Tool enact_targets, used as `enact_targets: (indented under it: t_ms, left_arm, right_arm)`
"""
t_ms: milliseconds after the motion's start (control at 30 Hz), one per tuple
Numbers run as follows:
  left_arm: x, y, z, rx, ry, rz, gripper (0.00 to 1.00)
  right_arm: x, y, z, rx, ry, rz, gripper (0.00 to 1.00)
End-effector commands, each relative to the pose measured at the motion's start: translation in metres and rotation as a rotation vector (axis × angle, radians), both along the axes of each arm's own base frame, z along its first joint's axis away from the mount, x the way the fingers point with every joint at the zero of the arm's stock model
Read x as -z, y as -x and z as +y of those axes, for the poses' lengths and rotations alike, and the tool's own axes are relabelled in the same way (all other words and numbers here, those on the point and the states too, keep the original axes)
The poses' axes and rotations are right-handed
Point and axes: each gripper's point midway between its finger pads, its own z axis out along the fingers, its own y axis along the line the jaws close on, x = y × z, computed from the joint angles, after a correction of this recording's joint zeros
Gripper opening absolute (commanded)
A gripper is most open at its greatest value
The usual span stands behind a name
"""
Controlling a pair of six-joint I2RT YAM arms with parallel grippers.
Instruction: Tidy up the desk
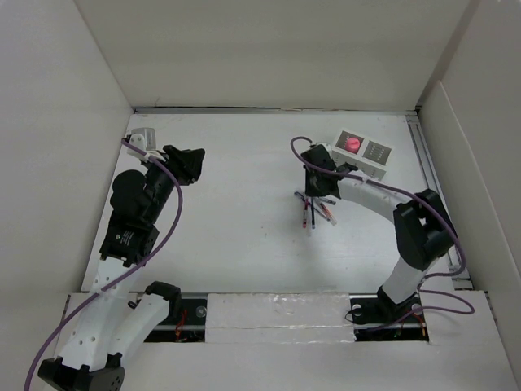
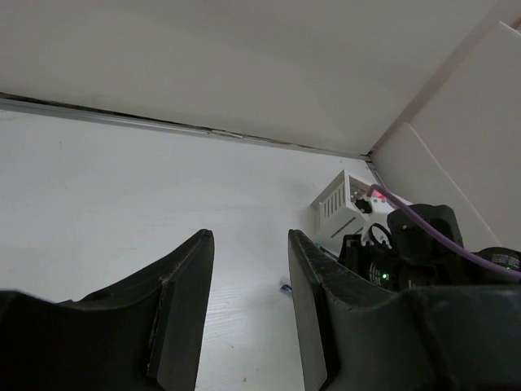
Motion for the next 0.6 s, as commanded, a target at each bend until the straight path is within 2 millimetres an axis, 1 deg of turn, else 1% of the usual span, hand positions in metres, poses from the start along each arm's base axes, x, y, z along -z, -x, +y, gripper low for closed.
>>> enact_targets:
  t_ms: [0,33,67,133,167,233,267,300,333,367,400,433,467,500,533,567]
  left_arm:
    - [-0.008,0.0,-0.002,0.013,0.01,-0.039,0.37]
    - [-0.008,0.0,-0.002,0.013,0.01,-0.039,0.37]
    - [-0.007,-0.001,-0.002,0.014,0.009,-0.036,0.37]
    - [-0.006,-0.001,-0.002,0.016,0.009,-0.036,0.37]
    - [-0.005,-0.002,-0.003,0.016,0.009,-0.033,0.37]
    - [-0.006,-0.002,-0.003,0.016,0.01,-0.031,0.37]
    - [-0.005,-0.003,-0.003,0.017,0.01,-0.027,0.37]
    - [-0.005,-0.002,-0.005,0.028,0.01,-0.029,0.37]
    - [-0.005,-0.002,-0.006,0.033,0.013,-0.029,0.37]
    - [-0.005,-0.002,-0.006,0.035,0.013,-0.031,0.37]
    - [-0.004,-0.002,-0.007,0.036,0.014,-0.029,0.37]
    - [-0.005,-0.002,-0.007,0.035,0.014,-0.029,0.37]
    - [-0.004,-0.003,-0.006,0.033,0.015,-0.027,0.37]
    - [-0.005,-0.002,-0.006,0.035,0.014,-0.029,0.37]
    - [-0.004,-0.002,-0.006,0.035,0.016,-0.028,0.37]
    - [-0.004,-0.002,-0.007,0.038,0.015,-0.028,0.37]
  right_arm:
    - [-0.031,-0.003,0.0,0.021,-0.042,-0.082,0.06]
    - [-0.033,-0.004,-0.004,0.031,-0.047,-0.084,0.04]
    - [-0.037,-0.004,-0.004,0.034,-0.056,-0.093,0.03]
    - [-0.045,-0.01,-0.012,0.07,-0.069,-0.122,0.0]
    - [-0.062,-0.014,-0.011,0.086,-0.095,-0.171,0.0]
    - [-0.088,-0.028,-0.029,0.169,-0.138,-0.25,0.0]
    - [-0.116,-0.036,-0.033,0.196,-0.197,-0.334,0.0]
    - [-0.131,-0.042,-0.038,0.223,-0.238,-0.381,0.0]
    - [-0.148,-0.051,-0.052,0.265,-0.27,-0.436,0.01]
    - [-0.169,-0.06,-0.058,0.289,-0.312,-0.51,0.03]
    - [-0.188,-0.062,-0.069,0.326,-0.337,-0.566,0.03]
    - [-0.199,-0.068,-0.084,0.379,-0.329,-0.616,0.03]
    - [-0.212,-0.075,-0.104,0.436,-0.331,-0.666,0.03]
    - [-0.233,-0.081,-0.133,0.531,-0.329,-0.754,0.03]
    - [-0.238,-0.084,-0.144,0.565,-0.33,-0.779,0.02]
    - [-0.238,-0.084,-0.154,0.588,-0.326,-0.783,0.02]
